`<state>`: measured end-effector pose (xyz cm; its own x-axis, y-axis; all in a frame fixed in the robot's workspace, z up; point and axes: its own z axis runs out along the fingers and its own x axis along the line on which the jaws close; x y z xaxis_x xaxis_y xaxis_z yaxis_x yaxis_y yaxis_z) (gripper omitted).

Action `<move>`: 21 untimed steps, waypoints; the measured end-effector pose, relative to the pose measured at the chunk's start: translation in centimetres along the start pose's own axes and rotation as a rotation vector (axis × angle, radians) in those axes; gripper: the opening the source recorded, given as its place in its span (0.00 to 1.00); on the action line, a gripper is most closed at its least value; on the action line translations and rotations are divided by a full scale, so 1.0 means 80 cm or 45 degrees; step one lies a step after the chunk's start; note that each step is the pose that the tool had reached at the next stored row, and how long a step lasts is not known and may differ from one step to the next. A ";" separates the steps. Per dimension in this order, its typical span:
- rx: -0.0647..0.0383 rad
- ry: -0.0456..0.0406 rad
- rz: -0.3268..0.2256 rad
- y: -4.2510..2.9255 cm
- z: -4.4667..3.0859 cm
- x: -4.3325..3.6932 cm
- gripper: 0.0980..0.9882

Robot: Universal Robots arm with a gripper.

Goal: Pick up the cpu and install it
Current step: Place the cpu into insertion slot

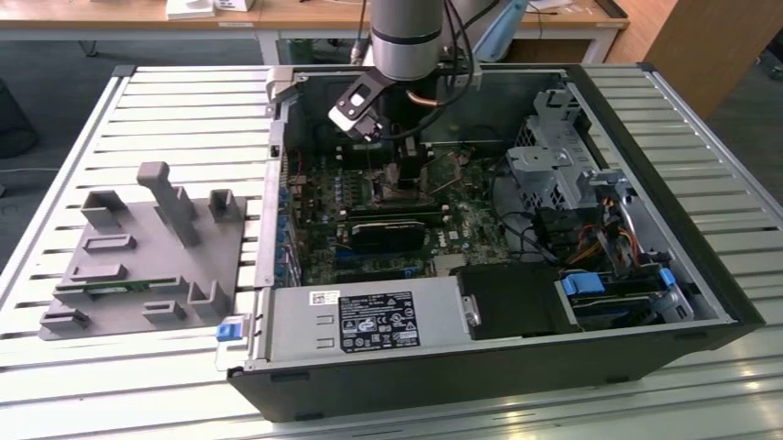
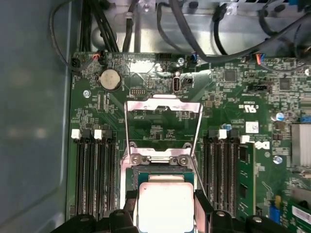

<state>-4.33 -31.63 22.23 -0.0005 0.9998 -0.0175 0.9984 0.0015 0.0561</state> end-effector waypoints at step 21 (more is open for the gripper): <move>0.000 0.007 0.004 -0.0066 0.0268 0.003 0.50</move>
<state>-4.74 -31.45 20.05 0.0026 0.9999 -0.0122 0.9984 -0.0020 0.0562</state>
